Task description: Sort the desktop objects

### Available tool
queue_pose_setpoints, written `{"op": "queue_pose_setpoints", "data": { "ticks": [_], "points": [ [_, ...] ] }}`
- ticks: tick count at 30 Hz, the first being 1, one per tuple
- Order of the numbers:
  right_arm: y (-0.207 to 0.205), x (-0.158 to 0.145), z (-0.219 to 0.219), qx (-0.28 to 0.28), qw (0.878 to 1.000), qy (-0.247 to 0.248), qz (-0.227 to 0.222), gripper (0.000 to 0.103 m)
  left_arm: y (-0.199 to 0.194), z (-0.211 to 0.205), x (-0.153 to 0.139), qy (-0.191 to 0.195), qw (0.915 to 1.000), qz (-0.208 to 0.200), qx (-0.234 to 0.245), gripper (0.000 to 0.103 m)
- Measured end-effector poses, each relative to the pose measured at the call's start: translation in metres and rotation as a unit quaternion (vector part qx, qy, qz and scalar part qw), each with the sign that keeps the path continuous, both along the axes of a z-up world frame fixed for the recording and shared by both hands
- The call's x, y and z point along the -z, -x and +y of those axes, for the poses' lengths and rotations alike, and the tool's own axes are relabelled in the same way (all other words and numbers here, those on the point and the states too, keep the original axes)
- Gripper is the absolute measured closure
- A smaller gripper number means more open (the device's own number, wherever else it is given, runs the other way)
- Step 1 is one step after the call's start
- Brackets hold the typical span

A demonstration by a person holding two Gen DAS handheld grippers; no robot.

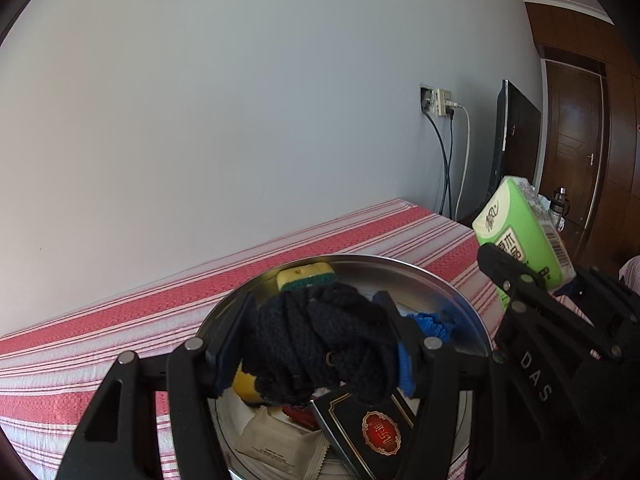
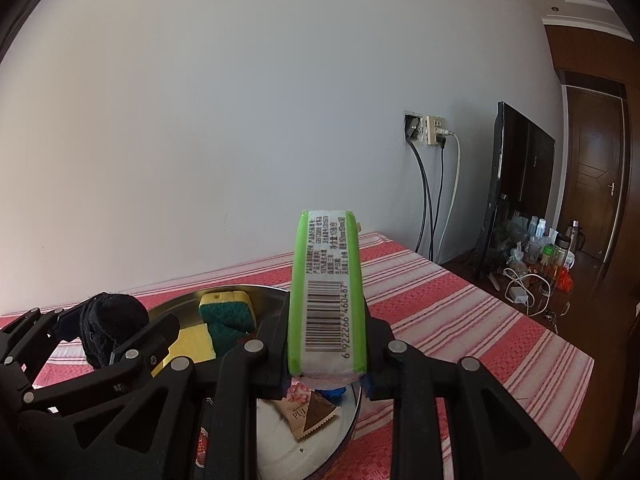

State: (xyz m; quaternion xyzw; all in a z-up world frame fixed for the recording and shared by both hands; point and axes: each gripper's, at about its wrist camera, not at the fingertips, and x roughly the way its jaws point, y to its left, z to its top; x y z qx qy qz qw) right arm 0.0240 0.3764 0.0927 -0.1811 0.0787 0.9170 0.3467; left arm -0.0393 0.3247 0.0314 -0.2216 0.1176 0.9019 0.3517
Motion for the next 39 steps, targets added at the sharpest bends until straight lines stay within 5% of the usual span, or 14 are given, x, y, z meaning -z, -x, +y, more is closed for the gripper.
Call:
{"op": "queue_pose_setpoints", "data": {
  "ticks": [5,10,16,23,39],
  "points": [
    [0.011,0.008,0.005,-0.005,1.0,0.002,-0.017,0.073,0.009,-0.003,0.007,0.018,0.9994,0.0,-0.03,0.031],
    [0.009,0.009,0.01,-0.003,1.0,0.025,-0.001,0.064,0.021,-0.016,0.005,-0.007,0.9969,-0.005,-0.078,0.001],
    [0.005,0.001,0.004,0.001,1.0,0.005,0.012,0.056,0.023,-0.026,0.001,-0.052,0.9956,-0.013,-0.076,0.001],
    [-0.013,-0.017,-0.004,0.026,0.998,-0.027,0.044,0.032,0.024,-0.026,-0.004,-0.056,0.9955,-0.007,-0.077,0.001],
    [-0.026,-0.034,-0.02,0.019,0.997,-0.037,0.058,0.029,0.015,-0.033,-0.017,-0.064,0.9947,0.022,-0.077,0.001]
  ]
}}
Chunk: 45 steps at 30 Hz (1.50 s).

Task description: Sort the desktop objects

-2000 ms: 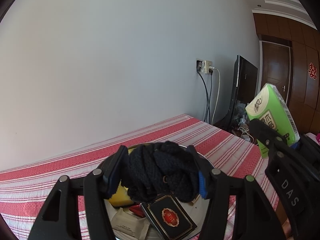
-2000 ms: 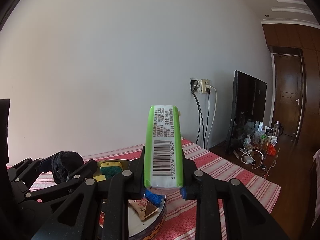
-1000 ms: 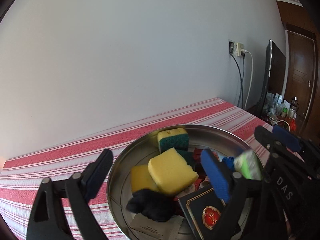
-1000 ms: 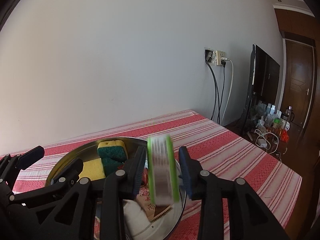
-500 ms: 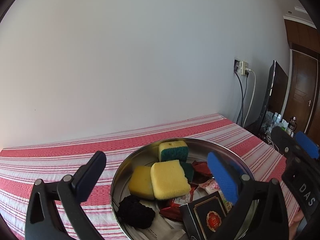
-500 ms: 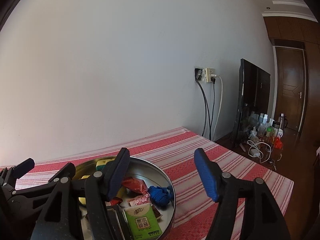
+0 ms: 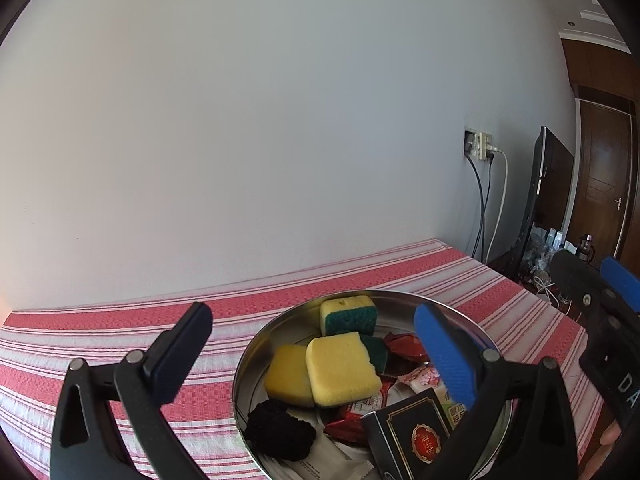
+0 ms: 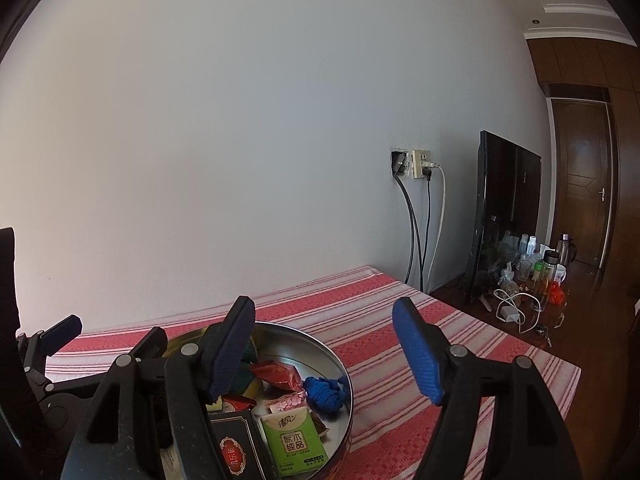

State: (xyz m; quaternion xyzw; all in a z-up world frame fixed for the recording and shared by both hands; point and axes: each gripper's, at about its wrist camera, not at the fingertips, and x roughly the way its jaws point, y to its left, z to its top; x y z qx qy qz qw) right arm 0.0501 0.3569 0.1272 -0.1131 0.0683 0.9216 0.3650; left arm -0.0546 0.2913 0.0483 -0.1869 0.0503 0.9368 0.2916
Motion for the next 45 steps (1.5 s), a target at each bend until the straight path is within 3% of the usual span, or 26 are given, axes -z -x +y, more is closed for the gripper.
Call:
{"op": "queue_pose_setpoints", "data": {
  "ticks": [18,22,33,37,45],
  "points": [
    [-0.002,0.005,-0.016,-0.028,1.0,0.009,-0.007,0.022,-0.013,-0.027,0.006,-0.004,0.9998,-0.006,-0.018,0.001],
    [-0.004,0.005,-0.022,-0.043,0.999,0.012,-0.014,0.007,-0.021,-0.035,0.005,-0.007,0.9996,-0.01,-0.025,0.001],
    [-0.026,-0.007,-0.036,-0.048,0.999,-0.013,-0.007,0.006,-0.051,-0.028,-0.01,-0.001,0.9996,0.025,-0.013,0.001],
    [-0.034,-0.009,-0.03,-0.044,0.999,-0.001,0.001,0.001,-0.058,-0.024,-0.01,0.009,0.9994,0.032,-0.01,0.001],
    [-0.037,-0.01,-0.021,-0.042,0.999,0.017,-0.009,0.001,-0.062,-0.021,-0.012,0.008,0.9995,0.028,-0.014,0.001]
  ]
}}
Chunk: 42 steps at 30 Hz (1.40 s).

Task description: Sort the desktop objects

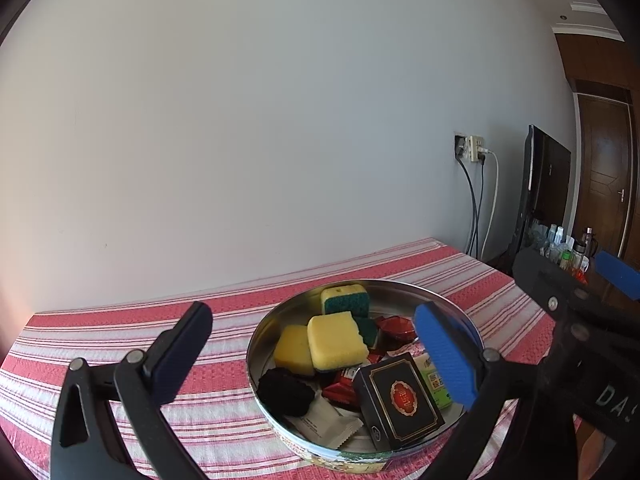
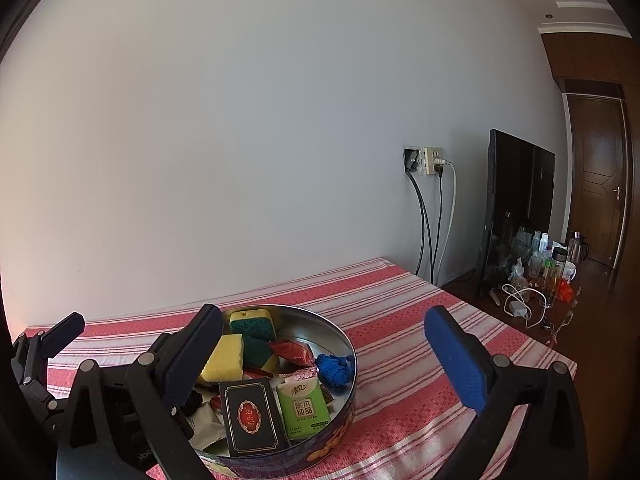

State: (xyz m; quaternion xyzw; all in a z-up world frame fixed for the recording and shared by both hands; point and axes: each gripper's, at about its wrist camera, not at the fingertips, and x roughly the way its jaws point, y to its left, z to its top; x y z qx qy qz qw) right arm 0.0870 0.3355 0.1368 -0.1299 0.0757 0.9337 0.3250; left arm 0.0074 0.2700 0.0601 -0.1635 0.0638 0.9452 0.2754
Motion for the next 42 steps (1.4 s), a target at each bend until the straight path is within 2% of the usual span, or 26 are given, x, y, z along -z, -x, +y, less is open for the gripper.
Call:
{"op": "queue_pose_setpoints", "data": {
  "ticks": [9,20,24,28,34,42],
  "points": [
    [-0.006,0.001,0.001,0.011,1.0,-0.001,0.0,0.001,-0.005,0.006,0.004,0.019,0.9998,-0.004,0.007,0.001],
    [0.008,0.007,0.0,-0.009,1.0,0.006,-0.018,0.001,-0.001,0.008,0.012,0.056,0.998,-0.019,-0.023,0.0],
    [0.009,0.008,0.002,-0.012,1.0,0.015,-0.02,0.001,-0.001,0.007,0.015,0.057,0.9979,-0.025,-0.017,0.0],
    [0.012,0.009,0.006,0.01,0.999,0.027,-0.039,0.001,-0.003,0.006,0.015,0.059,0.9978,-0.029,-0.012,0.0],
    [0.01,0.007,0.001,0.02,0.999,0.015,-0.043,0.001,-0.004,0.003,0.01,0.053,0.9981,-0.027,-0.015,0.0],
    [-0.006,-0.004,-0.003,0.056,0.998,-0.016,-0.02,0.001,-0.009,0.01,0.003,0.045,0.9988,-0.02,0.001,0.0]
  ]
}}
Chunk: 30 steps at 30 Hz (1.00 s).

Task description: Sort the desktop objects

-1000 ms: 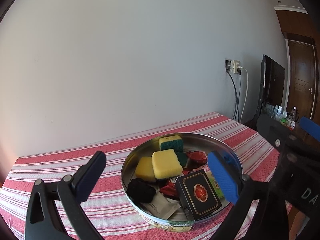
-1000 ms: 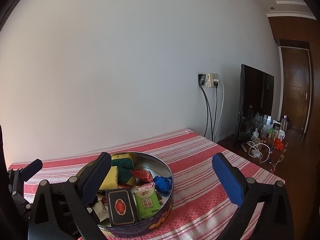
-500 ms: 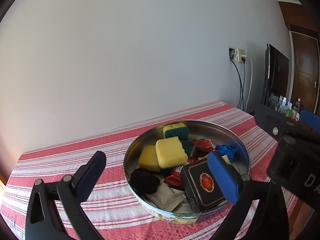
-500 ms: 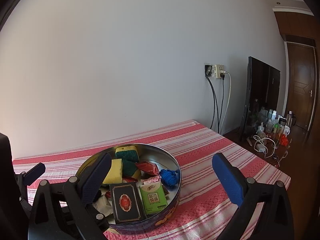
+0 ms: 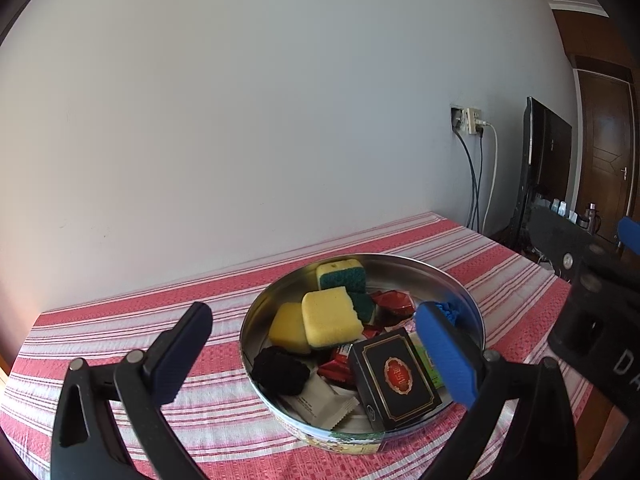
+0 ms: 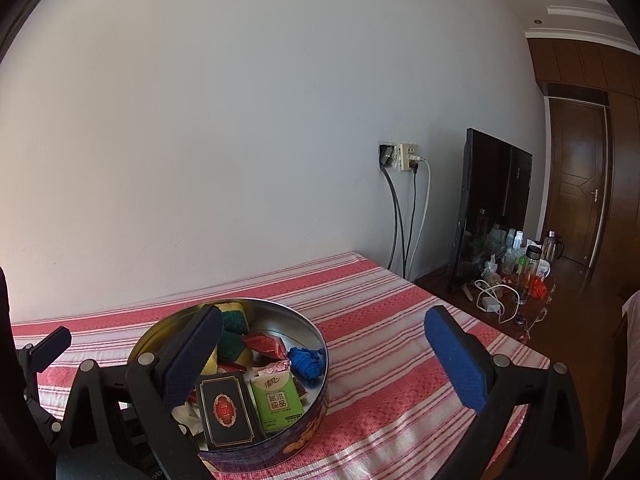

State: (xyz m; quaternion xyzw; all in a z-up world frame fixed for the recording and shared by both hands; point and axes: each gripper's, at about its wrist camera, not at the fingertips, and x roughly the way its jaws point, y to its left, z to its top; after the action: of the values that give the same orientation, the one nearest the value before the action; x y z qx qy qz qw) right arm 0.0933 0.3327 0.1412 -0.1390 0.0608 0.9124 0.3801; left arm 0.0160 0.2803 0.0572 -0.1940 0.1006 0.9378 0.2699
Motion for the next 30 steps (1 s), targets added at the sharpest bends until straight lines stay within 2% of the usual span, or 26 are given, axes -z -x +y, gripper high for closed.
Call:
{"op": "queue_pose_setpoints", "data": {
  "ticks": [5,10,22,25,30],
  "points": [
    [-0.008,-0.007,-0.005,0.019,0.999,-0.022,0.014,0.001,-0.004,0.001,-0.003,0.001,0.9999,0.01,0.004,0.0],
    [-0.011,-0.009,-0.004,0.028,0.999,-0.015,0.023,0.001,-0.003,-0.001,-0.007,-0.005,0.9999,0.014,0.007,0.0],
    [0.001,-0.001,-0.008,0.003,1.0,-0.012,0.006,0.001,0.001,-0.004,-0.004,-0.007,0.9999,0.011,0.001,0.0],
    [0.004,0.002,-0.008,-0.017,1.0,0.0,0.005,0.001,0.001,-0.004,-0.002,-0.004,0.9999,0.009,-0.001,0.0],
    [0.025,0.005,-0.008,-0.041,0.999,0.014,-0.011,0.001,0.007,-0.014,0.003,0.002,0.9997,0.008,-0.024,0.0]
  ]
}}
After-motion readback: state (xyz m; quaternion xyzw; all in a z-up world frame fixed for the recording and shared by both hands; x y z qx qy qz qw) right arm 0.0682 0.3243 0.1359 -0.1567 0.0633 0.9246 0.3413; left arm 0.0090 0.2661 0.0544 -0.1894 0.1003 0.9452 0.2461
